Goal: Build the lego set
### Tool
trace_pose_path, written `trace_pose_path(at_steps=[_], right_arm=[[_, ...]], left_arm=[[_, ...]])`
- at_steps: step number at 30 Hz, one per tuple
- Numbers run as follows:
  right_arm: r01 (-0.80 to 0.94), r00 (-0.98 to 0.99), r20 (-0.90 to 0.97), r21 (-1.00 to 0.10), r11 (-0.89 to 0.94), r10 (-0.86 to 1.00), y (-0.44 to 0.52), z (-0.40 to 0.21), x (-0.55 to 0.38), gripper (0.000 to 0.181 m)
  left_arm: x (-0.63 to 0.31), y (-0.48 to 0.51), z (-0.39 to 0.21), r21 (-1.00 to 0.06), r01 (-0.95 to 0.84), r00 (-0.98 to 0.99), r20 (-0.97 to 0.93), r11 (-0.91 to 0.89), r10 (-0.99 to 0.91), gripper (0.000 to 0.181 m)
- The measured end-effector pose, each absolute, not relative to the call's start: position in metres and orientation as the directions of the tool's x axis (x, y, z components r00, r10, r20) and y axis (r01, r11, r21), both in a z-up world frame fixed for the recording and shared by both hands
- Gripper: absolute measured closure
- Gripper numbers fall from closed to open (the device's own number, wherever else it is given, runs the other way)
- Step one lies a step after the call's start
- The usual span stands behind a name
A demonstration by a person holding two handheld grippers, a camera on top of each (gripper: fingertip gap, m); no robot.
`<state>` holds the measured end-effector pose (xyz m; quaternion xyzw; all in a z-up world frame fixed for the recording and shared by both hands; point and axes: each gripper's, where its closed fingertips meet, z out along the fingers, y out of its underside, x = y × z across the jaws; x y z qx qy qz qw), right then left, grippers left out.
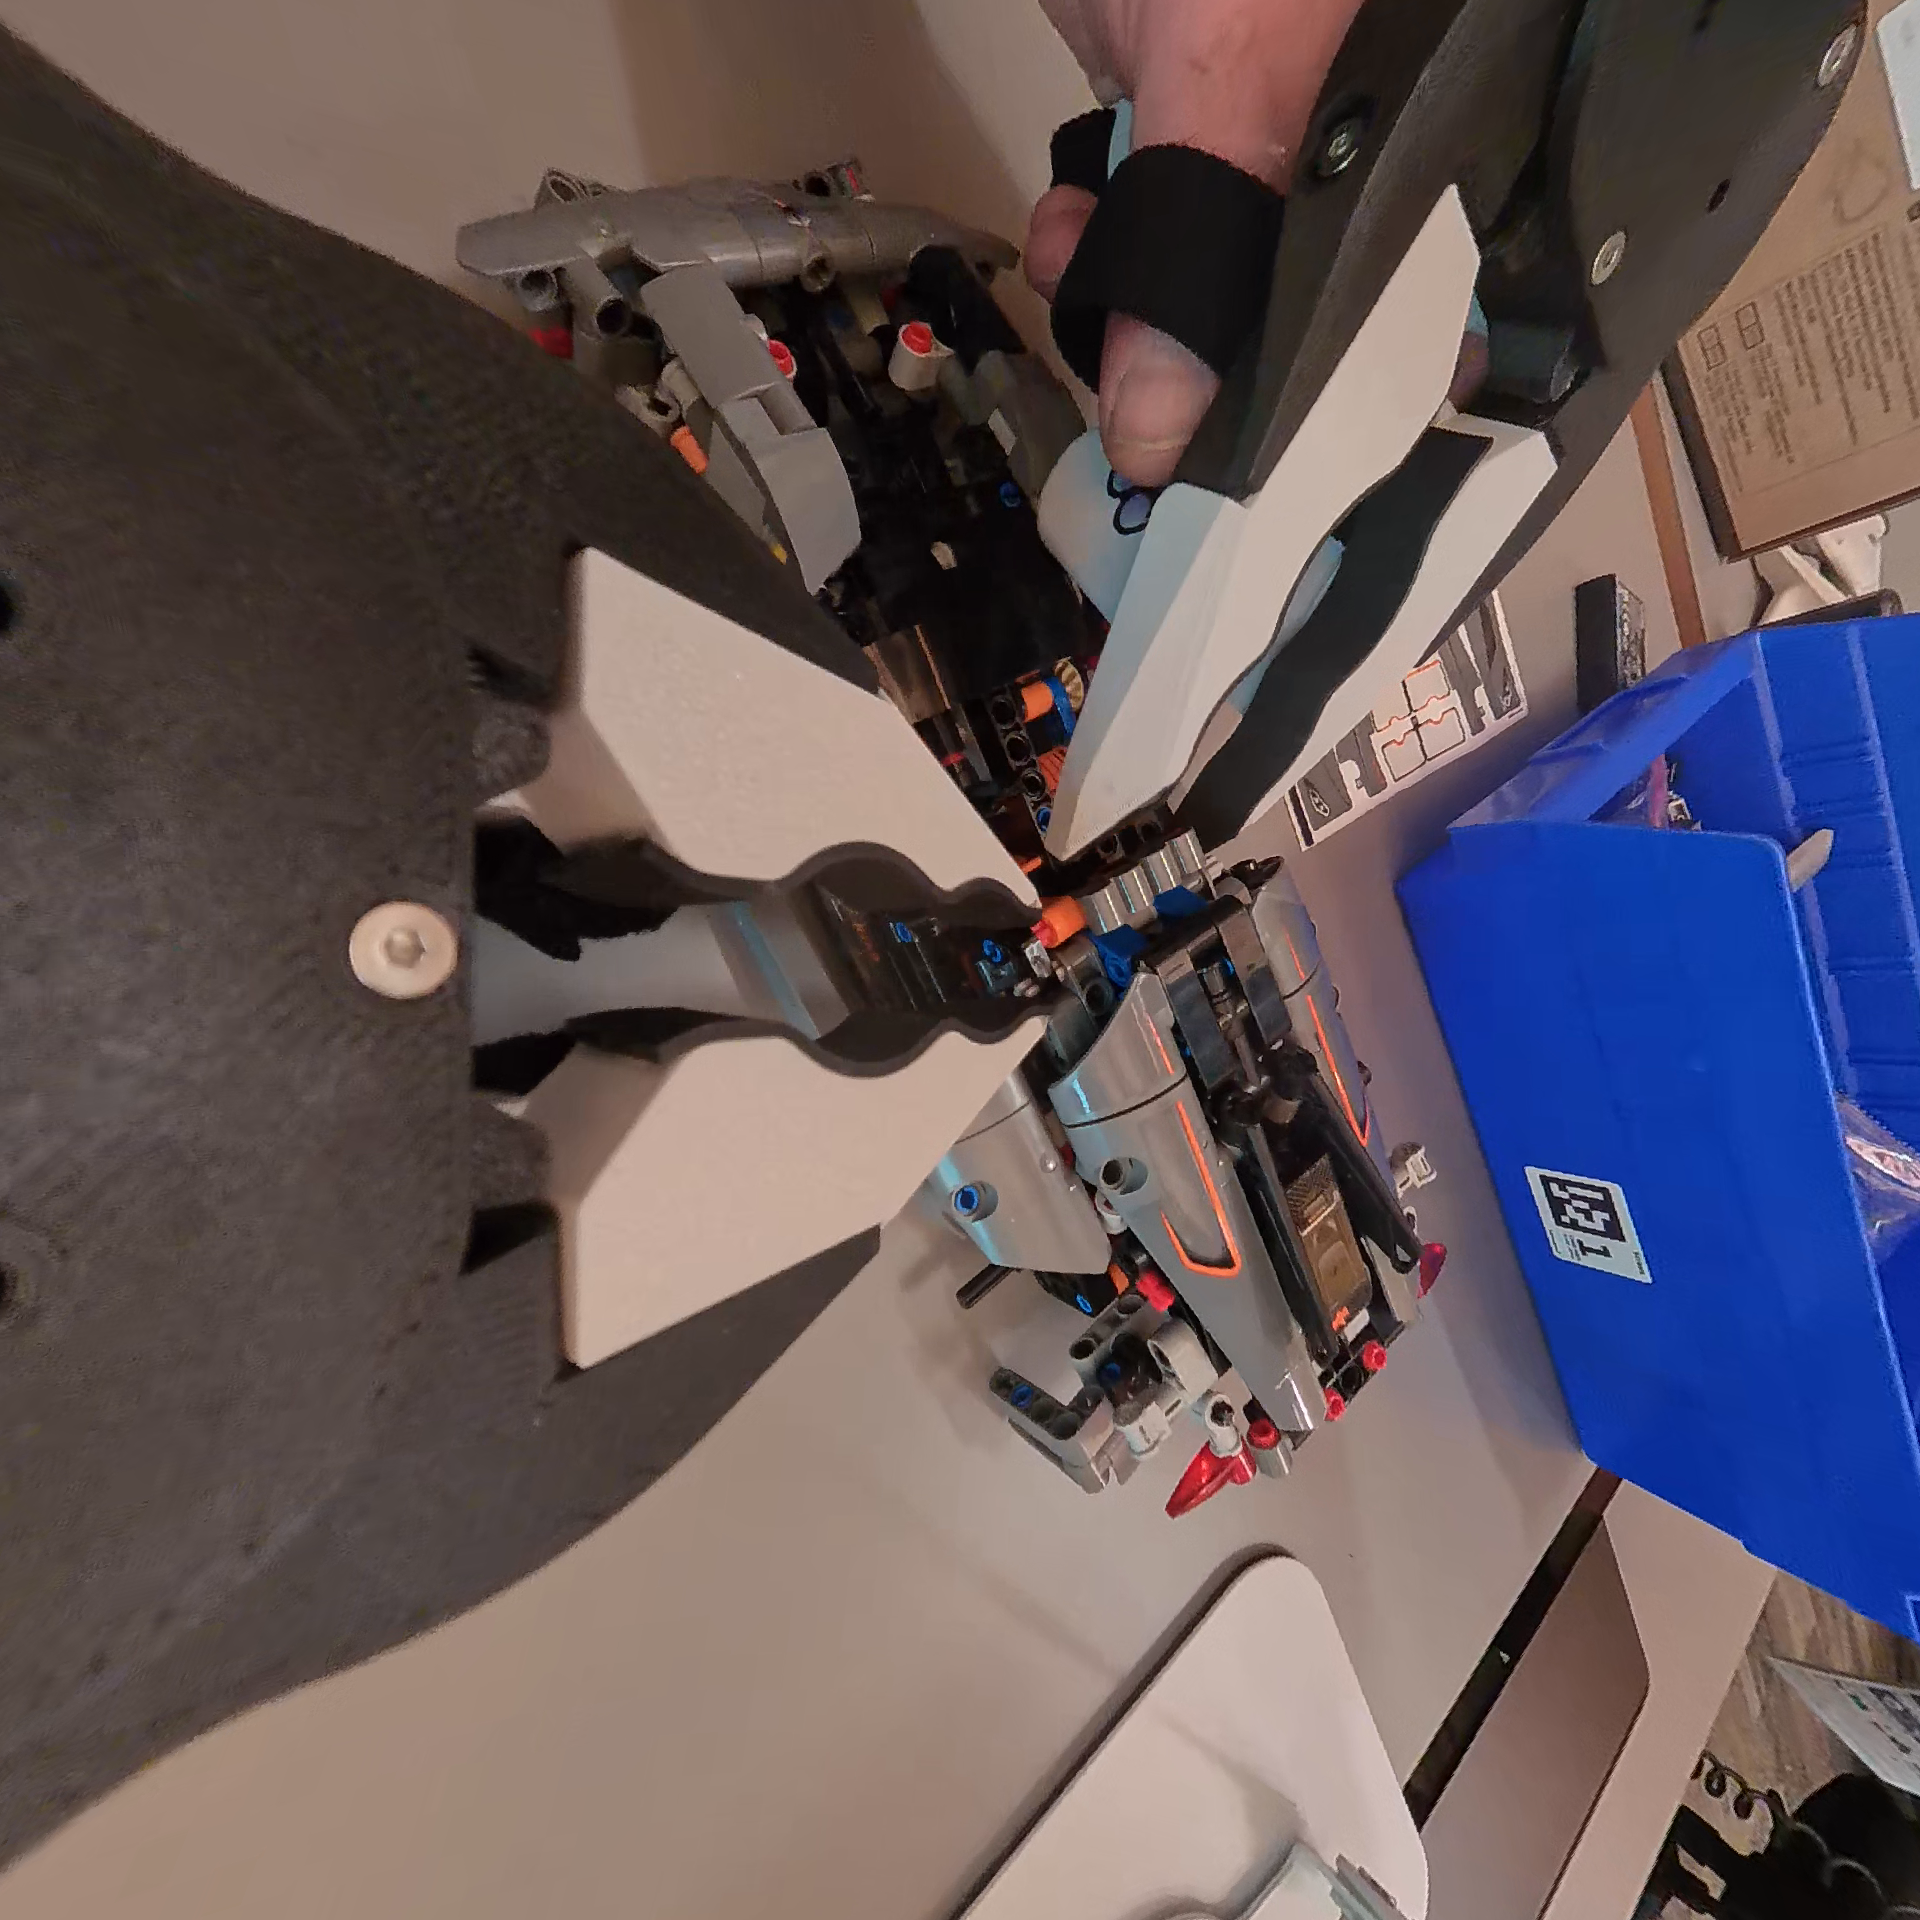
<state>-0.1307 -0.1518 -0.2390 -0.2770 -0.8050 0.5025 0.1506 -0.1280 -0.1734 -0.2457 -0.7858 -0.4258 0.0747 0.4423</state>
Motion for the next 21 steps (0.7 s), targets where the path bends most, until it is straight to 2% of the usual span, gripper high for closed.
trace_pose_path(at_steps=[1, 13, 18, 21], right_arm=[[0.296, -0.802, -0.039, -0.892, 0.340, 0.596, -0.1523, -0.2392, -0.1306, 0.171], [0.303, -0.787, -0.030, -0.889, 0.344, 0.616, -0.1525, -0.2405, -0.1320, 0.171], [0.311, -0.778, -0.050, -0.896, 0.316, 0.626, -0.1532, -0.2382, -0.1315, 0.171], [0.294, -0.782, -0.028, -0.897, 0.329, 0.622, -0.1525, -0.2367, -0.1313, 0.171]], left_arm=[[-0.1284, -0.1737, -0.2462, -0.760, 0.591, 0.632, 0.228, -0.271, 0.741, 0.151], [-0.1344, -0.1744, -0.2494, -0.736, 0.520, 0.616, -0.027, -0.433, 0.787, 0.155], [-0.1350, -0.1743, -0.2493, -0.731, 0.507, 0.613, -0.067, -0.458, 0.787, 0.155], [-0.1352, -0.1741, -0.2491, -0.737, 0.512, 0.628, -0.030, -0.442, 0.778, 0.155]])
